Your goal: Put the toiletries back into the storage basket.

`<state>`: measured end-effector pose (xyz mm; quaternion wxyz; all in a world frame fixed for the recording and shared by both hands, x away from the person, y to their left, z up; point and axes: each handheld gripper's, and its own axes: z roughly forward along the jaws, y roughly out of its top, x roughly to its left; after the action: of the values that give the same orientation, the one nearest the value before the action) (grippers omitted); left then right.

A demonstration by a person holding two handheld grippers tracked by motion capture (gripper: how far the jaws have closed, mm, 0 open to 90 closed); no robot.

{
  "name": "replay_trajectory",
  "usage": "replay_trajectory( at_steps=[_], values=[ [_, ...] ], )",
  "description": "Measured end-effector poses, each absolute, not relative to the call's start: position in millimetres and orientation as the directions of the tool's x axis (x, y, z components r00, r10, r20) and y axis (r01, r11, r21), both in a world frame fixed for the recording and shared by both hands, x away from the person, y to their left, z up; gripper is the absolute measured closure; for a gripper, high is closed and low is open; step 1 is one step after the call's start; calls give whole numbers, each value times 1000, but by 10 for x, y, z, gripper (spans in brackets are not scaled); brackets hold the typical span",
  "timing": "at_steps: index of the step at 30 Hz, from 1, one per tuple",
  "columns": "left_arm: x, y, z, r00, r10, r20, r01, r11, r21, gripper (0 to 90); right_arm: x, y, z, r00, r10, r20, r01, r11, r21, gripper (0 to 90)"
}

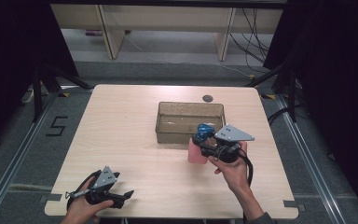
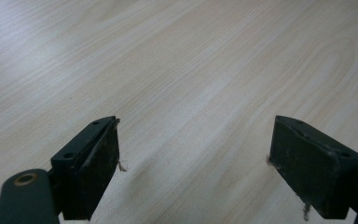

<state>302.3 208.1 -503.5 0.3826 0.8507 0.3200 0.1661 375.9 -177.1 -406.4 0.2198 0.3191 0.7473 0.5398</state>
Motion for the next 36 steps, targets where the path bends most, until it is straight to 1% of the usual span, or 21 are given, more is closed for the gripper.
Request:
replay_trajectory(
  at_steps=[2,3,4,5,6,11,12,13,14,15,22,23,31,32,35,36],
  values=[
    [3013,2077,-5035,739,673,24,427,-496,757,154,3772,-1792,-4041,-703,711,0,230,227,946,535],
    [3012,2076,-5036,739,673,18,430,-493,757,154,3780,-1788,-4035,-714,700,11,229,220,948,535],
    [3011,2075,-5037,738,674,21,429,-493,757,154,3766,-1794,-4017,-702,712,12,240,221,945,536],
    [3012,2075,-5038,738,674,21,429,-494,756,154,3788,-1813,-4004,-705,709,-17,212,234,949,536],
    [3010,2070,-5041,737,676,17,432,-489,758,154,3788,-1809,-3994,-703,712,-2,219,220,951,536],
    [3010,2071,-5039,738,675,20,430,-492,757,154,3801,-1839,-3919,-694,720,-14,214,225,951,535],
    [3009,2068,-5042,736,677,16,432,-487,759,154,3797,-1838,-3908,-690,724,-3,226,219,949,536],
    [3010,2070,-5041,737,675,19,431,-491,757,154,3823,-1854,-3895,-694,719,-31,196,231,953,536],
    [3014,2070,-5042,736,676,25,426,-493,759,154,3807,-1858,-3881,-690,723,-8,226,227,947,536],
    [3019,2071,-5044,739,673,31,421,-497,759,154,3819,-1860,-3877,-693,721,-14,216,226,950,536],
    [3018,2071,-5043,737,675,28,424,-495,759,154,3845,-1893,-3830,-683,731,6,229,206,951,536],
    [3017,2069,-5044,737,675,28,424,-494,759,154,3855,-1905,-3823,-681,732,-11,215,215,953,536],
    [3018,2072,-5044,737,675,27,425,-494,759,154,3919,-1964,-3728,-661,751,2,223,193,955,536],
    [3018,2071,-5044,737,675,27,425,-495,758,154,3944,-1978,-3719,-660,751,-11,210,198,958,536],
    [3018,2072,-5044,735,678,27,426,-492,759,154,3973,-1984,-3709,-651,759,10,218,174,960,536],
    [3012,2066,-5050,734,679,9,432,-477,766,154,3984,-1999,-3699,-649,761,-2,218,189,957,536]
  ],
)
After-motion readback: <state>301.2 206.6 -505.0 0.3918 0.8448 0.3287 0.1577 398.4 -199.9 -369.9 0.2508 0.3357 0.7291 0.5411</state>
